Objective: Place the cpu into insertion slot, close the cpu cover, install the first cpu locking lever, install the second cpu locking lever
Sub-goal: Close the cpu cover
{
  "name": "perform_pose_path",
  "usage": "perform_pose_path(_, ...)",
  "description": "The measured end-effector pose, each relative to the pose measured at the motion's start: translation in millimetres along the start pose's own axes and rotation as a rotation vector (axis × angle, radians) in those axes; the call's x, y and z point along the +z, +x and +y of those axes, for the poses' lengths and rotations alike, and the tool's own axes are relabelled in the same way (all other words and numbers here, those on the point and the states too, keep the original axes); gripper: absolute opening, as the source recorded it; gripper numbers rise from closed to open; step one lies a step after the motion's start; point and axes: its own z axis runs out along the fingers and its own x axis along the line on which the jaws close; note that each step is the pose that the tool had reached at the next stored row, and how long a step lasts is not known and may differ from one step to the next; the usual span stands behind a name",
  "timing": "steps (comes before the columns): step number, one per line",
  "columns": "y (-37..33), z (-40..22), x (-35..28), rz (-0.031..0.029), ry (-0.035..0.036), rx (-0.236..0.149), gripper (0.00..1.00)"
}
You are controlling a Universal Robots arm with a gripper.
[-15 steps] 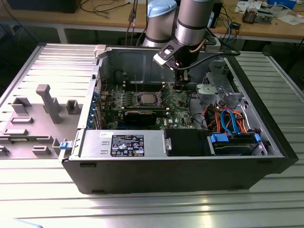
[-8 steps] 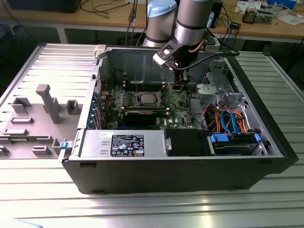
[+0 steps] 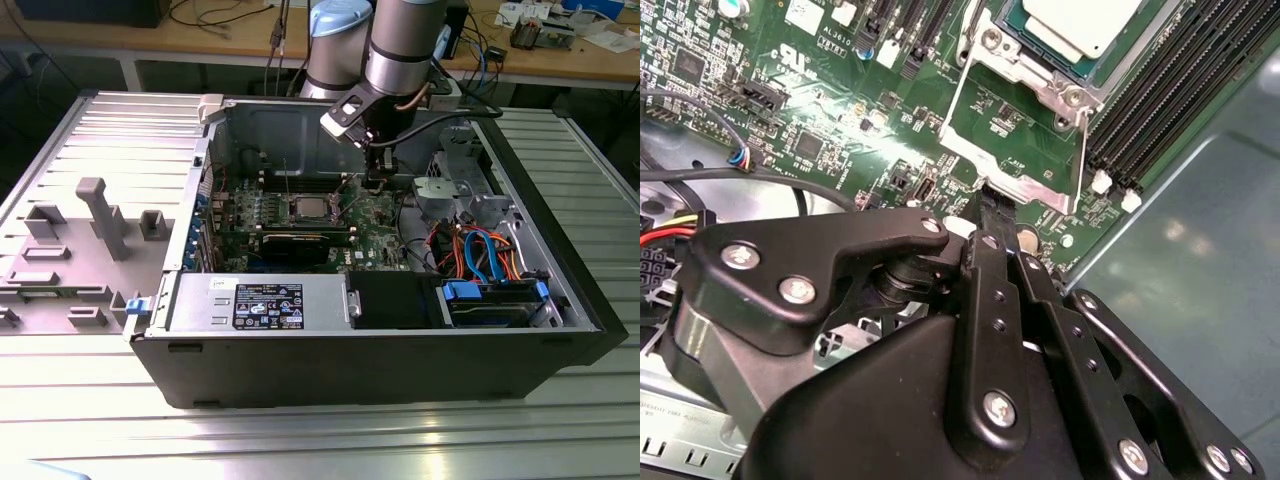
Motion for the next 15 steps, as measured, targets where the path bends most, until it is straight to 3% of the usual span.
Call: perform_pose_path(15,0.2,-4.3,0.0,0.0,-0.0001,0.0,0.11)
